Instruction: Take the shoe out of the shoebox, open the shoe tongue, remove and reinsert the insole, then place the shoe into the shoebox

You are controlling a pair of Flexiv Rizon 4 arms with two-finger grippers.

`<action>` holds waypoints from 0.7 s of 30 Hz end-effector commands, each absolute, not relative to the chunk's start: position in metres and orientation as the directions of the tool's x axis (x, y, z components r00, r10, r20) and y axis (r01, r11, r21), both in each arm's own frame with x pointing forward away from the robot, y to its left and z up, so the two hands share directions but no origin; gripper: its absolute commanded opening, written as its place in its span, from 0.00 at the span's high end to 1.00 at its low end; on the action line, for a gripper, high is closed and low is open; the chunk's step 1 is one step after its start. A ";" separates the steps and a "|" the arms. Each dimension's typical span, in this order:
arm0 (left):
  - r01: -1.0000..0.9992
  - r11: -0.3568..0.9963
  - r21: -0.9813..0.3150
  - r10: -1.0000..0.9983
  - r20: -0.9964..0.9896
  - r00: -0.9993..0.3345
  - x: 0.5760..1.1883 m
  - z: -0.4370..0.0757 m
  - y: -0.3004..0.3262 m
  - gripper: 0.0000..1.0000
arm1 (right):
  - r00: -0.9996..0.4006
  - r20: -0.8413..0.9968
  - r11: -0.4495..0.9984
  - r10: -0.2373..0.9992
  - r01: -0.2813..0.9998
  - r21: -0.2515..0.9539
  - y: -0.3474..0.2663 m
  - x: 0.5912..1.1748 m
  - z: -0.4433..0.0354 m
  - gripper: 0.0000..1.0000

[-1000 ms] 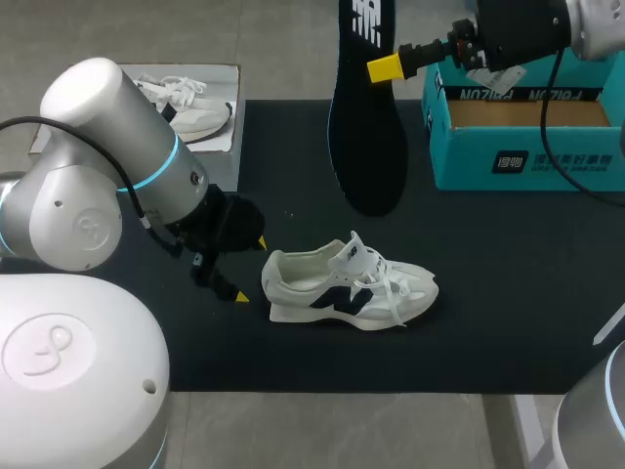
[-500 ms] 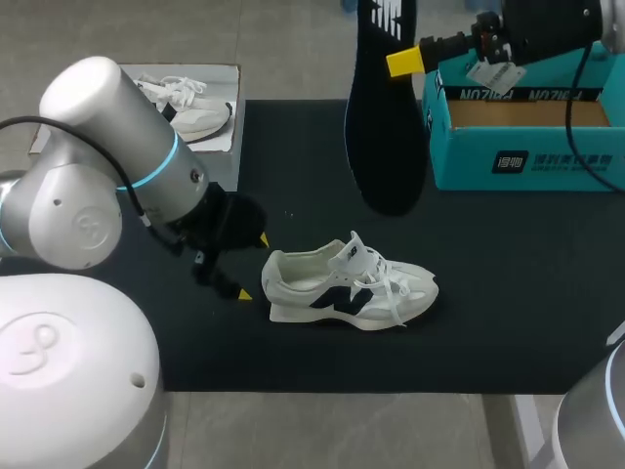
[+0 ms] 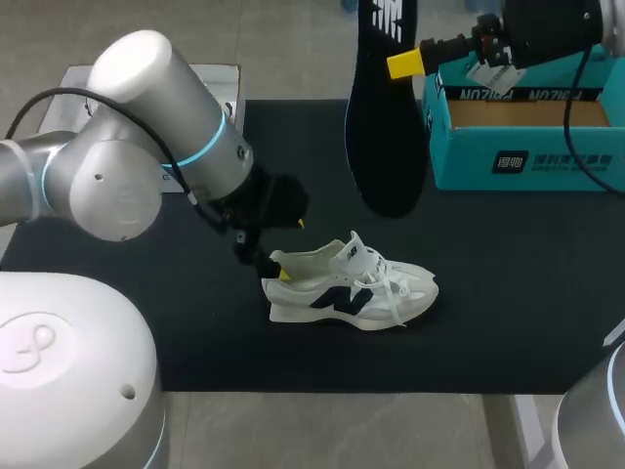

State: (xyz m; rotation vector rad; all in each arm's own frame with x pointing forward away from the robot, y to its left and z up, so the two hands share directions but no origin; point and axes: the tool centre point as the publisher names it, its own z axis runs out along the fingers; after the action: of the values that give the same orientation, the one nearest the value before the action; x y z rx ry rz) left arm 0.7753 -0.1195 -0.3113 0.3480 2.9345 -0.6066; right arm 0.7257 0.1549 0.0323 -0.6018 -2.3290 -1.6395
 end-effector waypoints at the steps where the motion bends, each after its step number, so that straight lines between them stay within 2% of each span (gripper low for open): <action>1: 0.222 0.924 -0.312 0.192 -0.125 -0.973 0.806 -0.334 -0.153 0.00 | -0.889 0.413 0.291 0.199 0.456 0.841 0.156 0.727 0.032 1.00; 15: 0.166 0.952 -0.257 0.158 -0.051 -0.986 0.824 -0.378 -0.161 0.00 | -0.889 0.413 0.291 0.199 0.456 0.841 0.156 0.727 0.032 1.00; 16: 0.166 0.953 -0.255 0.159 -0.048 -0.986 0.824 -0.379 -0.160 0.16 | -0.889 0.413 0.291 0.199 0.456 0.841 0.156 0.727 0.032 1.00; 17: 0.164 0.953 -0.256 0.158 -0.044 -0.986 0.824 -0.381 -0.160 0.64 | -0.889 0.413 0.291 0.199 0.456 0.841 0.156 0.727 0.032 1.00; 18: 0.163 0.953 -0.256 0.158 -0.043 -0.987 0.823 -0.383 -0.159 0.89 | -0.889 0.413 0.291 0.199 0.456 0.841 0.156 0.727 0.032 1.00; 19: 0.166 0.953 -0.255 0.163 -0.032 -0.986 0.822 -0.385 -0.158 1.00 | -0.889 0.413 0.291 0.199 0.456 0.841 0.156 0.727 0.032 1.00; 21: 0.174 0.950 -0.258 0.175 -0.021 -0.984 0.818 -0.388 -0.158 1.00 | -0.889 0.413 0.291 0.199 0.456 0.841 0.156 0.727 0.032 1.00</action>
State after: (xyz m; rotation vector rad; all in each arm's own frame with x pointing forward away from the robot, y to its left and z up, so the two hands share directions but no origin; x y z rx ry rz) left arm 0.8177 -0.1565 -0.3813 0.2670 3.1001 -0.3964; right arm 0.7254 0.1546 0.0319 -0.6023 -2.3289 -1.6407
